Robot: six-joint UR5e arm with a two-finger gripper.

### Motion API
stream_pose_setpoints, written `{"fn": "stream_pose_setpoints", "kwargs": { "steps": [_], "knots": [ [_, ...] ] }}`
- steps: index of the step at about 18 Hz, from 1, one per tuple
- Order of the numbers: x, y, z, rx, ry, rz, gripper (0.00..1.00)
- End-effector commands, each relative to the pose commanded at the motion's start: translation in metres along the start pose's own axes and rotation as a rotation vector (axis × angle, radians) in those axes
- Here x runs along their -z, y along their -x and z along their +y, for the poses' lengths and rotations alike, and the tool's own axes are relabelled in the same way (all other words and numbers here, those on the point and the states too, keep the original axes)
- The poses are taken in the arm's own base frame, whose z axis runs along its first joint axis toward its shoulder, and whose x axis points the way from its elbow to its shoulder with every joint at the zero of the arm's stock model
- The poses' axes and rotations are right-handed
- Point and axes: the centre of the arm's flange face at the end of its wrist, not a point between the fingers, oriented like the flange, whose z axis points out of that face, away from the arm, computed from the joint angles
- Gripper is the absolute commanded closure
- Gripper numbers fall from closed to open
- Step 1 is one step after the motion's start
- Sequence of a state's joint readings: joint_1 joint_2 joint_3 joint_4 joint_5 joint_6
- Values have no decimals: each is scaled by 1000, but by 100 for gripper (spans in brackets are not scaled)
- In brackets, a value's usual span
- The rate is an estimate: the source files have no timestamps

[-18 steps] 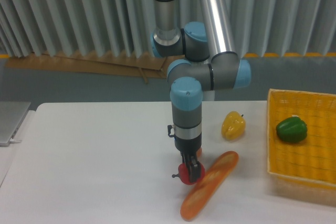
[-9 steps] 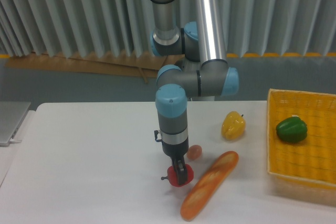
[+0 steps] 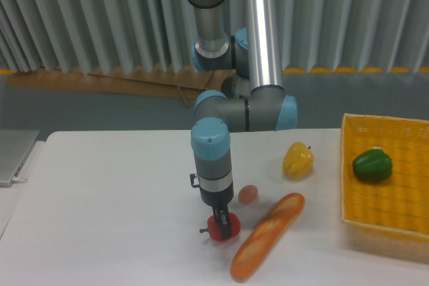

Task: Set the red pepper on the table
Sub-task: 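Lower the red pepper onto the table beside the baguette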

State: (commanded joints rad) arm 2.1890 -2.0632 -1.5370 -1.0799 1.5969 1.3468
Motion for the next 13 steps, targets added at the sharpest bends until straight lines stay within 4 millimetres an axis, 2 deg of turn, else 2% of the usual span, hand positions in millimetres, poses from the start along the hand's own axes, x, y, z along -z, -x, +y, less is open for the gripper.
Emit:
{"fn": "stream_pose_setpoints", "kwargs": {
  "steps": [5, 6, 7, 8, 9, 13],
  "knots": [
    [-3, 0, -1, -2, 1, 4, 54],
    [-2, 0, -1, -2, 1, 3, 48],
    [-1, 0, -1, -6, -1, 2, 25],
    [1, -1, -1, -3, 0, -1, 9],
    [2, -1, -1, -3, -1, -3, 0],
    [8, -2, -1, -3, 0, -11, 0]
  ]
}}
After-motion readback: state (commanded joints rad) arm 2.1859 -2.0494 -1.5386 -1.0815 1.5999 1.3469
